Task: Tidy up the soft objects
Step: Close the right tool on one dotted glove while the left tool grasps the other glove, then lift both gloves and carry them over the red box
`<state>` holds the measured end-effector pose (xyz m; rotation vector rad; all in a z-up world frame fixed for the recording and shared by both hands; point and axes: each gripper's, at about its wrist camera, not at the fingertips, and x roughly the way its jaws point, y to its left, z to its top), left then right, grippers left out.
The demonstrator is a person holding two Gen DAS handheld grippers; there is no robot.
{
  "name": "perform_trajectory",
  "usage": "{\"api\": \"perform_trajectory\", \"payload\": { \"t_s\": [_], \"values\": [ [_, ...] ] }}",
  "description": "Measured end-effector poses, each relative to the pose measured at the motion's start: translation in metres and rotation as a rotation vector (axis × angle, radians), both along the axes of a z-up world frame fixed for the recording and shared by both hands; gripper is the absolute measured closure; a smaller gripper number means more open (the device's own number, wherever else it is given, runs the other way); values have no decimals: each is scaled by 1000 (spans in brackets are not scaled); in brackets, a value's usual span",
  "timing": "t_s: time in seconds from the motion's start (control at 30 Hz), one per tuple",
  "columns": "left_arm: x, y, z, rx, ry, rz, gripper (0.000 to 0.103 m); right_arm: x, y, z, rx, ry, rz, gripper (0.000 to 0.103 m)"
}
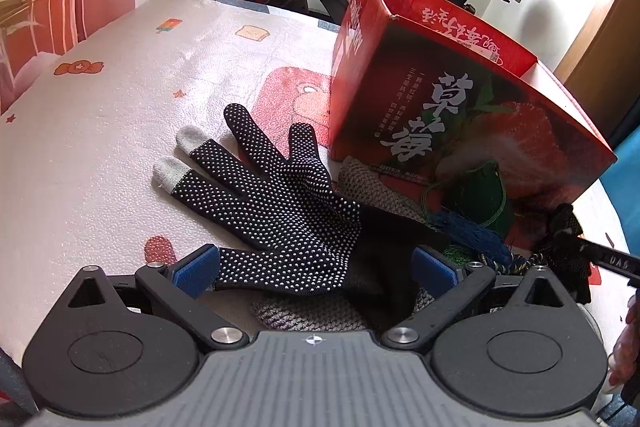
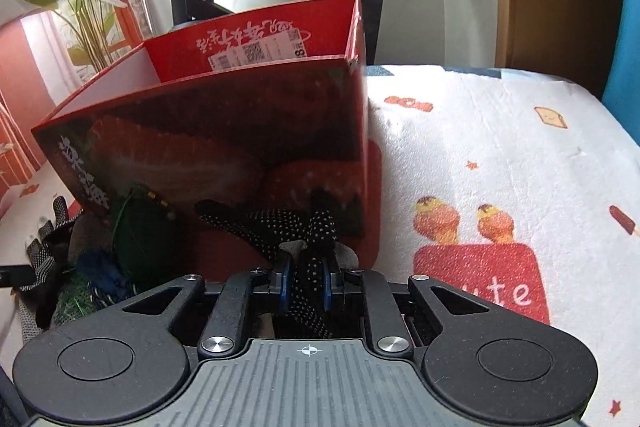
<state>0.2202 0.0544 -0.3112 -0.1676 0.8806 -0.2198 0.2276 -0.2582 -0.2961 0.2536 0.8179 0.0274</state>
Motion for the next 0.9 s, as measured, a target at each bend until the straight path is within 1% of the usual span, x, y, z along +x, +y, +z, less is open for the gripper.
{"api": "perform_trajectory", "payload": {
  "t_s": [0.13,0.23,0.27,0.4,0.43,0.5,0.6,0.67,0.73,0.8,0.83,0.9],
  "values": [
    [6,-10,-2,17,1,-23,0,-2,4,-5,8,13,16,89],
    [13,-15,-2,55,-33,-17,0,-3,5,-6,19,17,17,89],
    [17,-15,-2,55,-38,-8,0,-6,3,-6,21,17,17,89],
    [33,-14,-3,3,-18,11,1,-9,3,-8,22,20,18,89],
    [37,-17,-6,4,-8,6,1,-10,3,-8,23,20,18,89],
    [41,-23,-11,37,1,-1,1,-8,3,-8,23,20,18,89],
    [41,-31,-13,91,-23,-14,1,-5,3,-8,25,21,22,89],
    [41,-31,-13,100,-25,-25,1,-5,1,-9,30,22,22,89],
    [39,-29,-11,120,-31,-20,10,-5,0,-10,33,22,22,89],
    [37,-27,-9,157,-38,-19,29,-5,0,-10,33,22,22,89],
    [37,-27,-9,173,-41,-23,34,-4,0,-10,33,22,21,89],
    [35,-23,-7,178,-44,-26,51,-4,0,-10,34,21,20,89]
  ]
}}
